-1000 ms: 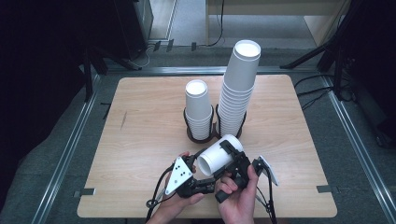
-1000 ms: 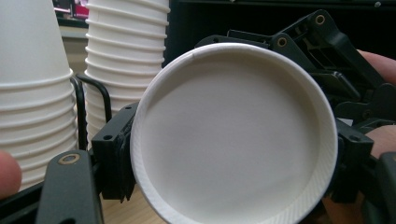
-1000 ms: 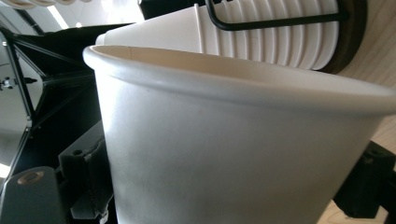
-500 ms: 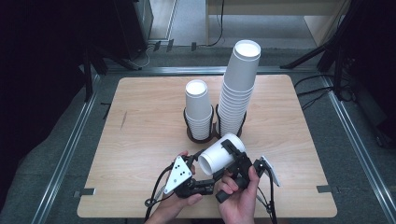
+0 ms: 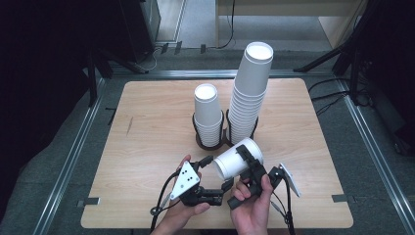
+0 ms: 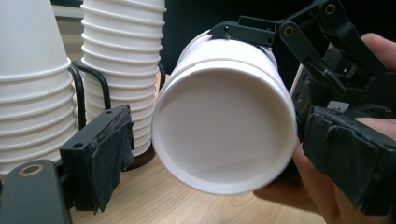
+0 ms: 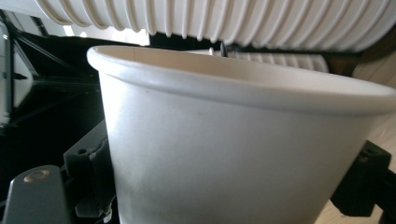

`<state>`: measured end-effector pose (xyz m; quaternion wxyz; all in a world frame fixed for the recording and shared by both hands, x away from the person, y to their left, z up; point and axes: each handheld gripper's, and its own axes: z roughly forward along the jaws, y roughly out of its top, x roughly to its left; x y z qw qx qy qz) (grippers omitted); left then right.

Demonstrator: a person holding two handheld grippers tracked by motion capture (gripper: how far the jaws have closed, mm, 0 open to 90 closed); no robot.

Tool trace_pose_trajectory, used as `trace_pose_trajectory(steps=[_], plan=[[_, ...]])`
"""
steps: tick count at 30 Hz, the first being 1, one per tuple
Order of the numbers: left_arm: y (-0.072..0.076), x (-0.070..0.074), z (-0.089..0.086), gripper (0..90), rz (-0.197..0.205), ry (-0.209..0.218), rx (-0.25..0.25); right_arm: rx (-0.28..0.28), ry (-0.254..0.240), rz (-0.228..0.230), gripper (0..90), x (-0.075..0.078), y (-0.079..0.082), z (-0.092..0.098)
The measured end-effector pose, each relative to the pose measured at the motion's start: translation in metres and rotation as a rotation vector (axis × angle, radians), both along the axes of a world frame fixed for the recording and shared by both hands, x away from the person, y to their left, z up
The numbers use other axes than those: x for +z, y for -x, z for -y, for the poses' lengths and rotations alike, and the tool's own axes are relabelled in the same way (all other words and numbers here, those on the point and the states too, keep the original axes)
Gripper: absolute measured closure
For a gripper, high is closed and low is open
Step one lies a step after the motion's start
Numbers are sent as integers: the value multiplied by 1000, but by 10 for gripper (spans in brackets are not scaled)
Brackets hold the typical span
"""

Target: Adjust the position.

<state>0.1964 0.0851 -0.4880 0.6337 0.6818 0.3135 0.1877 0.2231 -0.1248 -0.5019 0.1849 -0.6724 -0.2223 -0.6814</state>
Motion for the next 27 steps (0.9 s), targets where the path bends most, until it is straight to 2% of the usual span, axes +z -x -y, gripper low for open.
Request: trace_pose_trajectory(steps=[4, 5, 7, 12, 17, 22, 27], plan=[[0, -1, 0, 92, -2, -6, -2, -47, 66, 33, 134, 4, 0, 3], [-1, -1, 0, 92, -3, -10, -2, -59, 96, 50, 134, 6, 1, 3], [0, -1, 0, 92, -3, -13, -5, -79, 122, 78, 134, 9, 2, 1], [0, 1, 0, 93, 0, -10, -11, -107, 178, 105, 134, 12, 2, 4], [0, 1, -2, 93, 0, -11, -10, -150, 278, 136, 133, 17, 3, 8], [-1, 2, -5, 94, 1, -11, -6, -180, 338, 171, 133, 22, 3, 10], [-2, 3, -8, 94, -1, -3, -4, -199, 420, 229, 134, 25, 3, 10]])
